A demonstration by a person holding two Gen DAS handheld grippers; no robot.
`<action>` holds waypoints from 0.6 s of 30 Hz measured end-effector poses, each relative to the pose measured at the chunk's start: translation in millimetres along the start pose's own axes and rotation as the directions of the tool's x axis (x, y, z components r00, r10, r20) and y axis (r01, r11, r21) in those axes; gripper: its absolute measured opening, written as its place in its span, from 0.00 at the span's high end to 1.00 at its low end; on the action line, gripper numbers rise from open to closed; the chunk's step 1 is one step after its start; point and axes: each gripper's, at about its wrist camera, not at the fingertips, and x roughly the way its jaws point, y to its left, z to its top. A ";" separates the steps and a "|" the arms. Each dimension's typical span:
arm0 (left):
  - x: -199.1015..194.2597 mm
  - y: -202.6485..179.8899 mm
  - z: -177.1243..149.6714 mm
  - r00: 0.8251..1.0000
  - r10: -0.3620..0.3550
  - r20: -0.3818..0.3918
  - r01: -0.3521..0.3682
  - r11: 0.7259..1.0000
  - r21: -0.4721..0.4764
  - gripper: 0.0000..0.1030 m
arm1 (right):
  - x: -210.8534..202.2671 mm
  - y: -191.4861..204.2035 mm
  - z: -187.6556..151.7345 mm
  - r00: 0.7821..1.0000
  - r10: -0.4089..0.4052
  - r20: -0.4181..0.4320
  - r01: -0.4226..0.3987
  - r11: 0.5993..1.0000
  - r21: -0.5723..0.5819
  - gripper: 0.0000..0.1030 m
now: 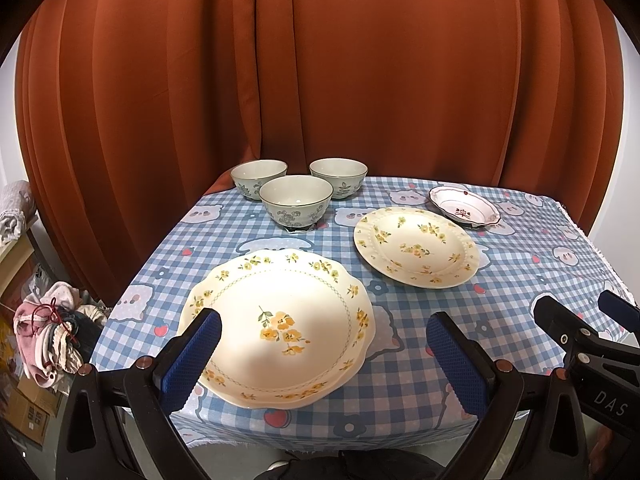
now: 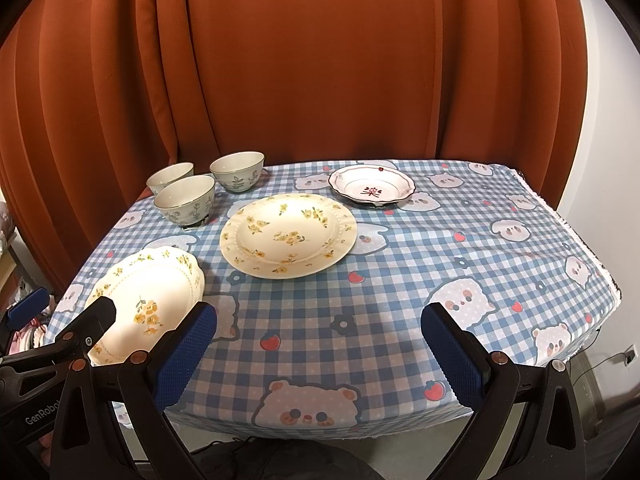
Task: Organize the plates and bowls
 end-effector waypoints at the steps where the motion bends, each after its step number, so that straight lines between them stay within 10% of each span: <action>1: 0.2 0.6 -0.1 1.000 0.000 0.000 0.000 1.000 0.000 0.00 | -0.1 -0.2 -0.1 1.000 0.001 0.000 -0.001 1.000 0.000 0.00; 18: 0.6 0.7 -0.6 1.000 0.001 -0.005 -0.001 1.000 -0.001 0.00 | 2.2 -4.1 -0.9 1.000 0.001 -0.011 -0.001 1.000 0.008 0.00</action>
